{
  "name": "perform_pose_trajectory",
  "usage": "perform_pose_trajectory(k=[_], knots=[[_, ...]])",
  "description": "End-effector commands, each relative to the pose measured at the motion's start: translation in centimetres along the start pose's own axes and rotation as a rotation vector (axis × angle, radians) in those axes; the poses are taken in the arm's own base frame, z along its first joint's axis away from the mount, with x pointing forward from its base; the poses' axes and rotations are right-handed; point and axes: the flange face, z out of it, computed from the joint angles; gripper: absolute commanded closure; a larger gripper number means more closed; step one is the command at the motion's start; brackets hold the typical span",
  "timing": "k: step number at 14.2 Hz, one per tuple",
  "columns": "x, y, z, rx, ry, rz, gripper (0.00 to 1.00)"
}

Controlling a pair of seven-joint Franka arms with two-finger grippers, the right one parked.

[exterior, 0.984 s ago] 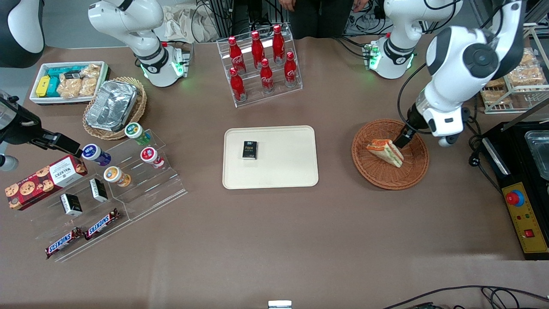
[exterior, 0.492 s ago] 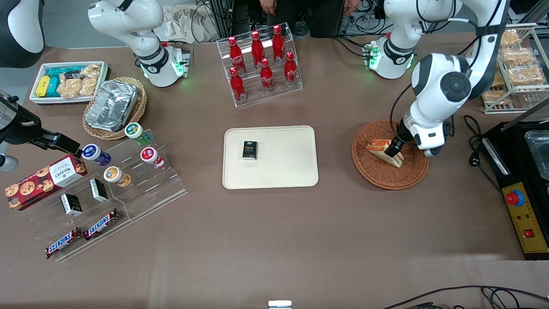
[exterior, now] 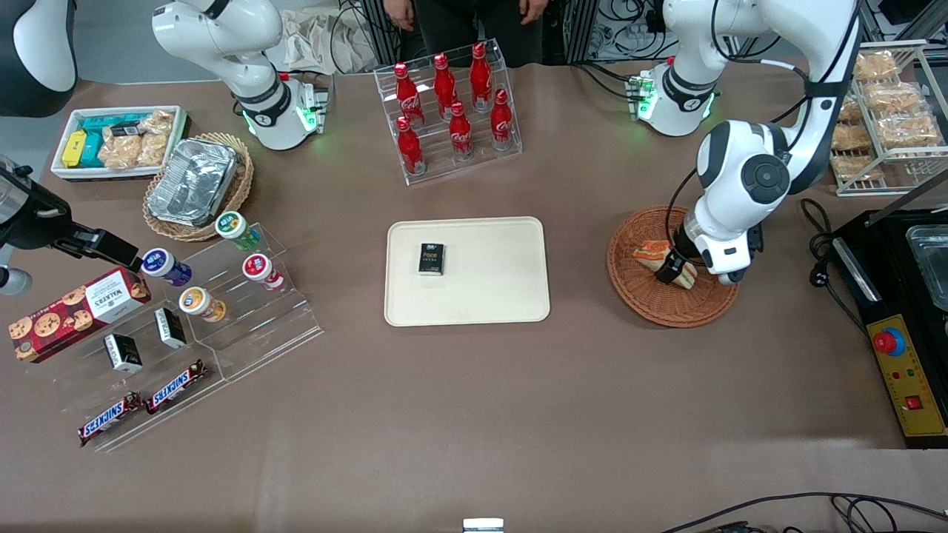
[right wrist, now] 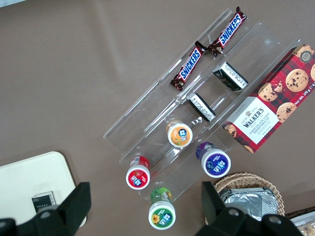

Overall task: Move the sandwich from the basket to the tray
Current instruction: 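Close the left gripper on the wrapped sandwich, then lift the sandwich and carry it toward the cream tray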

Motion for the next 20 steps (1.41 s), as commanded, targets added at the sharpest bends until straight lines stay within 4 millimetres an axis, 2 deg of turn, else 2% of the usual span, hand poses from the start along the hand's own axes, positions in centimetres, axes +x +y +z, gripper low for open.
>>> perform_pose_trajectory(k=[1, 3, 4, 5, 9, 11, 13, 15, 17, 20], knots=[[-0.8, -0.5, 1.4, -0.005, 0.007, -0.014, 0.00], [-0.7, -0.6, 2.3, 0.003, 0.003, -0.019, 0.00], [-0.8, -0.4, 2.6, -0.007, 0.006, -0.019, 0.24], [-1.2, -0.4, 2.9, -0.010, 0.009, -0.027, 0.52], [-0.9, -0.4, 3.3, -0.008, 0.034, -0.007, 1.00], [-0.9, -0.3, 2.5, -0.022, 0.041, -0.007, 1.00], [-1.1, -0.1, 0.3, -0.048, 0.056, -0.001, 1.00], [-1.7, 0.2, -3.0, -0.047, 0.066, 0.031, 1.00], [-2.8, 1.2, -7.6, -0.046, 0.089, 0.111, 1.00], [-4.3, 4.5, -15.4, 0.016, 0.072, 0.172, 1.00]])
